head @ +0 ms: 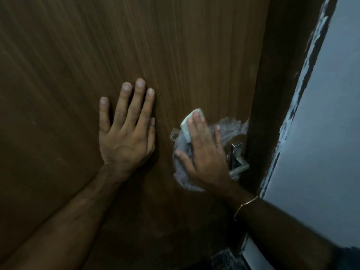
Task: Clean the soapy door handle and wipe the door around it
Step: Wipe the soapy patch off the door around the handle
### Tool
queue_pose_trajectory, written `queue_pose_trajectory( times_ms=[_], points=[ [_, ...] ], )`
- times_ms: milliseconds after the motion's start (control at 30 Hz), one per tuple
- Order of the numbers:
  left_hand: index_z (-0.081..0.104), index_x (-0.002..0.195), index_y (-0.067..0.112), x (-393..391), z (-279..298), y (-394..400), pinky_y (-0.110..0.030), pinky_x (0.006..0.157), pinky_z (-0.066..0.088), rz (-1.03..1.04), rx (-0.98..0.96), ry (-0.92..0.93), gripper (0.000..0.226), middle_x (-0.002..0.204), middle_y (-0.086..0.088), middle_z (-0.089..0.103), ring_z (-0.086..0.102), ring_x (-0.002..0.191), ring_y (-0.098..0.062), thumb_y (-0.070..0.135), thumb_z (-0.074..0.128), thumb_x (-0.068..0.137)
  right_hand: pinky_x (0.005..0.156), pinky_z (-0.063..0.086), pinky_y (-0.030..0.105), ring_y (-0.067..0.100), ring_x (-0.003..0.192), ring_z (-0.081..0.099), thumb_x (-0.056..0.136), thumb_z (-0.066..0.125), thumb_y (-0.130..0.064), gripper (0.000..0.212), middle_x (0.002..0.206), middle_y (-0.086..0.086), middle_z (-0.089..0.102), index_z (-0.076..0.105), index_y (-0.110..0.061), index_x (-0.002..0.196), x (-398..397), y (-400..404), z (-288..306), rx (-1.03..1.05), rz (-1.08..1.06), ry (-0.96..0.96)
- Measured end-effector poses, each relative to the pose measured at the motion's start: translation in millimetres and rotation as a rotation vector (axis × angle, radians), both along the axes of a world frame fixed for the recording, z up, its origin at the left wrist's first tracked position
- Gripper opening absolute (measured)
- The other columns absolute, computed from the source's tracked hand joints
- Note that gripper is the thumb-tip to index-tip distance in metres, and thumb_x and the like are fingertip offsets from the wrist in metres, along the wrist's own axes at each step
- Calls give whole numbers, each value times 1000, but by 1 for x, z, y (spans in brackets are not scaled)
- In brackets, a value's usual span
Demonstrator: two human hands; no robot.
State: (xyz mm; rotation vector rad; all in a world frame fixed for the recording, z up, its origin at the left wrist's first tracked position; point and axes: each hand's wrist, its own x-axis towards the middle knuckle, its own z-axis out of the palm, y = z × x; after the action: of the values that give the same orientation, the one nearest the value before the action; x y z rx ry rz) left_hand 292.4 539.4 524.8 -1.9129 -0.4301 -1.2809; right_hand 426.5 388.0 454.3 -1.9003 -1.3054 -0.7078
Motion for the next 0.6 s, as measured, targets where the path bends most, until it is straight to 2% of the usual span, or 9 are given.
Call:
queue_pose_trajectory(
  times_ms=[100,200,300,433,533,600],
  points=[
    [29,163,16,0,1,-1,-47,128,1,-12,12,-3,61,168,-6,29,25,156,-25,33,44,106,125,5,51,20,155,6,98,41,-55,80,167,9,9,17,-7,158,-7,15,11,59,22,22],
    [29,163,16,-1,1,-3,-46,128,-1,0,5,0,61,168,-7,30,26,155,-26,33,43,106,124,11,52,18,155,8,97,43,-58,81,167,7,11,18,-10,158,-21,17,-5,-55,46,-141],
    [28,163,16,-1,1,-3,-47,128,0,9,11,1,61,169,-6,28,25,155,-26,33,44,106,123,14,53,15,155,8,99,40,-58,78,167,3,10,17,-13,158,-10,3,-19,-94,-2,-136],
    [24,164,17,0,0,-1,-47,128,-2,8,4,1,63,170,-4,18,18,158,-24,34,43,106,124,12,54,20,155,9,98,42,-58,81,167,9,12,19,-7,157,-7,14,-3,25,-14,-72],
    [23,164,18,0,-1,-1,-47,128,-2,23,-7,-8,63,171,-3,18,9,159,-19,34,43,106,125,8,51,17,155,4,96,45,-59,85,168,5,7,14,-10,158,-23,19,-8,-61,68,-103],
    [23,164,17,-1,-2,-2,-47,128,-1,15,-12,-10,63,171,-4,19,8,160,-18,33,43,106,124,12,52,14,155,4,97,43,-59,82,168,2,6,12,-14,159,-22,8,-24,-145,81,-103]
  ],
)
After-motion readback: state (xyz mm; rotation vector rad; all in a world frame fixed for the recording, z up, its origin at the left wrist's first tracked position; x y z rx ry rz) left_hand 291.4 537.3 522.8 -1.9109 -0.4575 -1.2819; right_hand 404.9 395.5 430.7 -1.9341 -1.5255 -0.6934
